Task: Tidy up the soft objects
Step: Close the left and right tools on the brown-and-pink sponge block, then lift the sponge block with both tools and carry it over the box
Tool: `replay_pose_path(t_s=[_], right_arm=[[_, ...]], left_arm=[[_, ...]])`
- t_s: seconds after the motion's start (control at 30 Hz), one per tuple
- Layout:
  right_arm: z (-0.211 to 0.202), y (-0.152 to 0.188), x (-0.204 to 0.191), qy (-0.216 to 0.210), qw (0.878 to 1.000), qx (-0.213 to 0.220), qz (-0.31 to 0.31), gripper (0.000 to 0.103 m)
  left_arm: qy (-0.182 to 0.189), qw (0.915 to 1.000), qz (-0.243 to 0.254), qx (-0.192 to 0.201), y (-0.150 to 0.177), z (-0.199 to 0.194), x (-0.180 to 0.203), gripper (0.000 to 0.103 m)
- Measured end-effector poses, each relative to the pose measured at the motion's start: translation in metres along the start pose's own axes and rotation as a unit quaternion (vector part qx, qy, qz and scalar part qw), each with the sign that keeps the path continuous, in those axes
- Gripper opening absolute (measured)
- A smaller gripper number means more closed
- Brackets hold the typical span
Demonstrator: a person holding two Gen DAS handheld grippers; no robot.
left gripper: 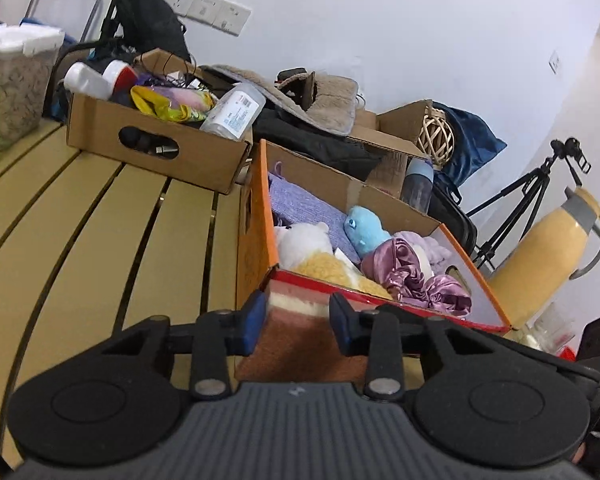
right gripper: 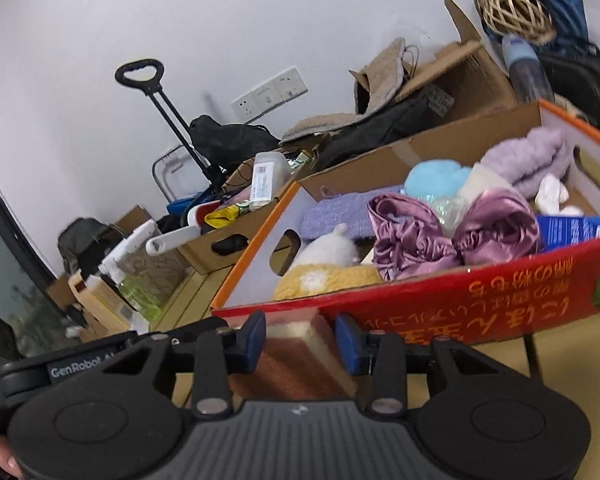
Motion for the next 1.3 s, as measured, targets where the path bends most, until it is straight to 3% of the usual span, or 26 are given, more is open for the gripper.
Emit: replay_pose_path(t_s=[0.23,0.43,0.63,0.87,1.07,1.3], right_arm=[[-0.013,0.001,-0.006,-0.007,1.000,-0.011,0.007,0.031],[-0.077,-0.008,-0.016,-0.005,0.999,0.032,-0.012,0.031],[-0.161,-0.016,-0.007,0.027,0.996,0.079,-0.028,0.031],[-0.223,-0.023,0.014,0.056,0.992,0.108,-0.039,0.031],[-0.207,-0.053,0.023,0.054,0.991,0.113,-0.053,0.031],[-0.110,-0.120,0.031,0.031,0.993,0.091,-0.068,0.031]], left_arm=[[-0.001,1.0000,-0.003,0.005,0.010,-0.021,0.014,0.032],[0.037,0.9988,0.015,0.027,0.021,-0.059,0.061,0.032],[0.084,0.9938,0.057,0.044,0.049,-0.084,0.131,0.032],[0.112,0.9899,0.072,0.048,0.059,-0.081,0.178,0.032],[0.104,0.9902,0.075,0.054,0.020,-0.054,0.180,0.032],[0.070,0.9935,0.070,0.058,-0.065,0.015,0.151,0.032]])
Point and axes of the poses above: each gripper's, at about its wrist camera, not at the fingertips, and z roughly the way its jaws point, x to its right, y to its underside, the point moved 3 cm from there along z, roughly the way its jaws point, and after that the axes turned 10 degrees about -z, right-handed, at the moved point
